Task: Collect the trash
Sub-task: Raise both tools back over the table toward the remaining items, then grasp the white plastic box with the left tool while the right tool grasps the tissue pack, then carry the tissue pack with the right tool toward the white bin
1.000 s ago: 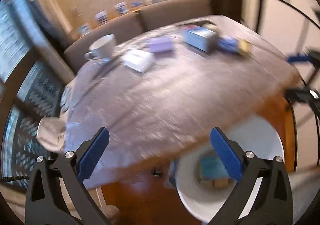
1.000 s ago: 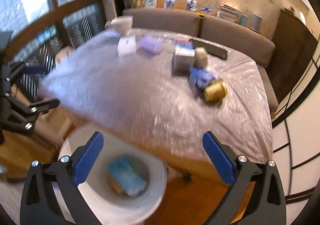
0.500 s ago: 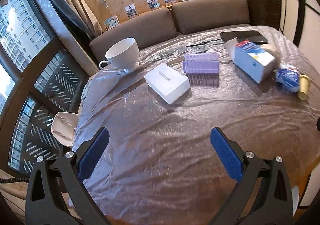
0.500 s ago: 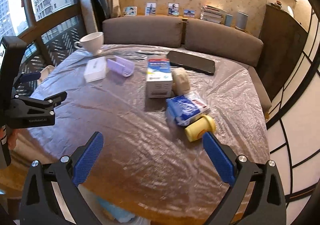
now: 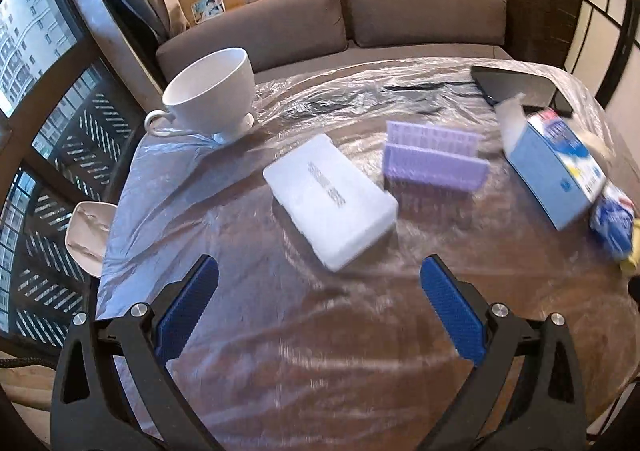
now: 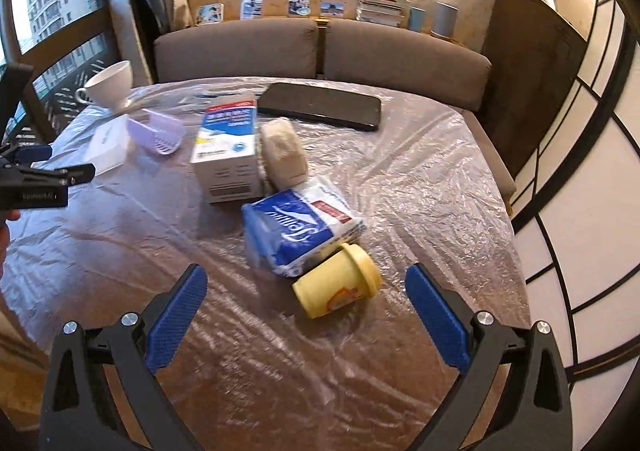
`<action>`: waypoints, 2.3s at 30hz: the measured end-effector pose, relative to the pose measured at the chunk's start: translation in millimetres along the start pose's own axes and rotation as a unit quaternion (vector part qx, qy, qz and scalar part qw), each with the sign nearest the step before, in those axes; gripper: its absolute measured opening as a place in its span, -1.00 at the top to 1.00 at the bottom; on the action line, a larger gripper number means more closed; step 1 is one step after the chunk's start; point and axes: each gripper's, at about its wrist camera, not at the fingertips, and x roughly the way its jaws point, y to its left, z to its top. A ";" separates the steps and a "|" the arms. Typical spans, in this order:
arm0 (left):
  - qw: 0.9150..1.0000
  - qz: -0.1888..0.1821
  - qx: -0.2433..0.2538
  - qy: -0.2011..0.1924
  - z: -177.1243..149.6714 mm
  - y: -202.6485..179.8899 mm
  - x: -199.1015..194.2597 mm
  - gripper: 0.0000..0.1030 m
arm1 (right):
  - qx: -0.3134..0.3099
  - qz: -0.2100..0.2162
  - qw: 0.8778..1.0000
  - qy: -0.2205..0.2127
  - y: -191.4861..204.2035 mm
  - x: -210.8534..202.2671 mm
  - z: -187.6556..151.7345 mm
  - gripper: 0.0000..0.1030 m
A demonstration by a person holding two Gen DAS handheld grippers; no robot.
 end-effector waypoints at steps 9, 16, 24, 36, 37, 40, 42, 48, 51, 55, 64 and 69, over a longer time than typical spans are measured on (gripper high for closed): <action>1.000 -0.014 -0.019 0.017 20.3 -7.5 27.1 -0.97 | 0.006 0.004 1.000 0.007 -5.9 21.6 2.5 -0.90; 0.998 -0.040 -0.039 0.019 22.2 -7.5 34.6 -0.95 | -0.002 0.008 1.000 0.004 -12.0 27.8 6.6 -0.90; 0.995 -0.075 -0.055 0.024 20.2 -3.5 36.4 -0.61 | -0.051 0.020 0.998 0.019 -7.1 45.7 24.9 -0.90; 0.995 -0.092 -0.034 0.014 12.5 2.6 30.0 -0.23 | -0.030 0.085 0.995 0.049 -16.5 53.4 39.9 -0.19; 0.995 -0.093 -0.034 0.013 8.1 3.2 28.1 -0.22 | -0.027 0.089 0.995 0.048 -16.7 51.8 39.7 -0.16; 0.994 -0.103 -0.033 0.012 1.8 7.4 24.1 -0.22 | -0.019 0.093 0.995 0.042 -18.8 45.9 40.6 -0.15; 0.993 -0.108 -0.034 0.011 -3.3 12.6 21.4 -0.22 | -0.014 0.098 0.994 0.035 -20.8 39.0 40.3 -0.15; 0.992 -0.120 -0.036 0.005 -19.3 18.7 4.9 -0.18 | -0.002 0.112 0.993 0.021 -18.5 16.7 39.8 -0.15; 0.991 -0.126 -0.040 0.003 -26.3 22.7 -2.8 -0.11 | -0.001 0.126 0.992 0.016 -13.8 4.9 38.5 -0.15; 0.991 -0.127 -0.029 0.006 -36.9 20.8 -9.0 -0.10 | -0.009 0.133 0.991 0.016 -5.7 -3.4 34.7 -0.15; 0.995 -0.101 0.001 0.009 -40.6 13.9 -1.3 -0.12 | -0.021 0.145 0.989 0.031 14.8 -5.1 23.8 -0.15; 0.994 -0.108 -0.007 0.010 -41.5 15.2 -0.8 -0.08 | -0.031 0.147 0.988 0.033 24.3 -11.0 17.4 -0.15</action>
